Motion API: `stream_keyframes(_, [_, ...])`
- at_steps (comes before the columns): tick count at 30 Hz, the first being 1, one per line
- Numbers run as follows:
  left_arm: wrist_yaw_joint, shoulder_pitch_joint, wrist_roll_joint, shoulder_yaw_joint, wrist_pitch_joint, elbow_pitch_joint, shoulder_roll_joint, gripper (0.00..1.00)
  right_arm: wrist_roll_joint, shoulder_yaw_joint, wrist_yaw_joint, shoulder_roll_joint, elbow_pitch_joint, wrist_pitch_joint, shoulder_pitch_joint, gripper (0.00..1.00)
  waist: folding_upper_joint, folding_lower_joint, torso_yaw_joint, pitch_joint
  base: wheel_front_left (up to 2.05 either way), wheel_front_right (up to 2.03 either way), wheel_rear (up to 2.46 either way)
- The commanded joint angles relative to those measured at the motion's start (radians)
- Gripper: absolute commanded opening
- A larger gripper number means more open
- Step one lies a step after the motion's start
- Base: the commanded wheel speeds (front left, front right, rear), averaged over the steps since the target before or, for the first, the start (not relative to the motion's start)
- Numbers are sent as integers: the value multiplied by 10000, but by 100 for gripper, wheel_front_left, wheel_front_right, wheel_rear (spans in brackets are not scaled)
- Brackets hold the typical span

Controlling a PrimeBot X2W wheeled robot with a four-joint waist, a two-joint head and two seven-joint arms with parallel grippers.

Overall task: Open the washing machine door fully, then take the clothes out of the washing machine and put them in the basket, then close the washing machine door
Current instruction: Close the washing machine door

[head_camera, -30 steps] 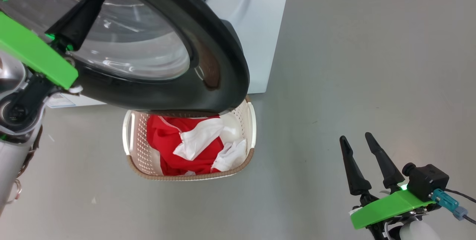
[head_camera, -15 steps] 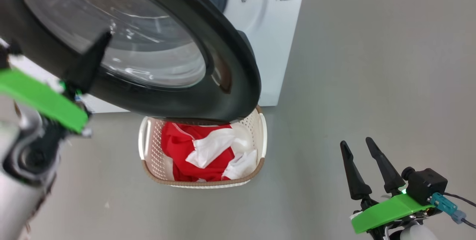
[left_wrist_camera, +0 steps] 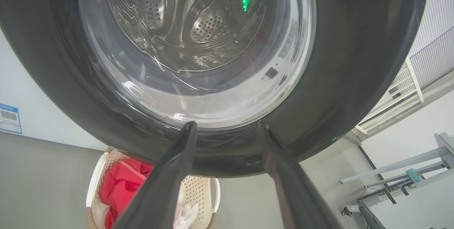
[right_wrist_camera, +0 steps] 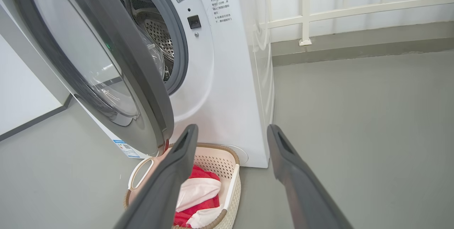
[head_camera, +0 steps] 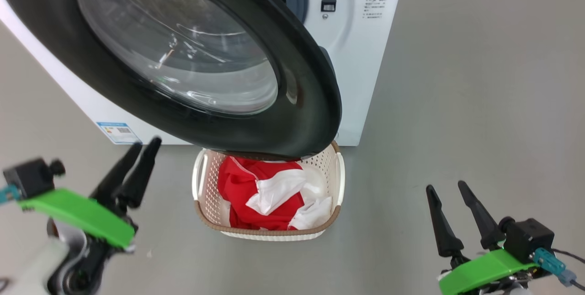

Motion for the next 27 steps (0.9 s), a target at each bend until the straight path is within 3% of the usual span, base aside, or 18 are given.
stream_keyframes(1, [-59,28,61,410,-153,-57,426,96,-118,181,35,-30,-214,-63,87,100,0,0,60,-76,0,0,0])
stream_keyframes(2, [-59,188,107,410,-203,8,403,100,-142,155,35,-30,-216,-63,117,100,0,0,76,-98,0,0,0])
stream_keyframes(6, [-59,786,344,613,-303,347,225,100,-235,91,35,-30,-225,-63,217,100,0,0,101,-178,0,0,0])
stream_keyframes(14, [-60,2398,1540,2829,-317,783,-675,100,-284,-34,35,-30,-247,-63,411,100,0,0,19,-291,0,0,0])
stream_keyframes(27, [-60,4376,5129,5272,-319,575,-2319,100,-250,-217,35,-30,-256,-63,773,100,0,0,-166,-567,0,0,0])
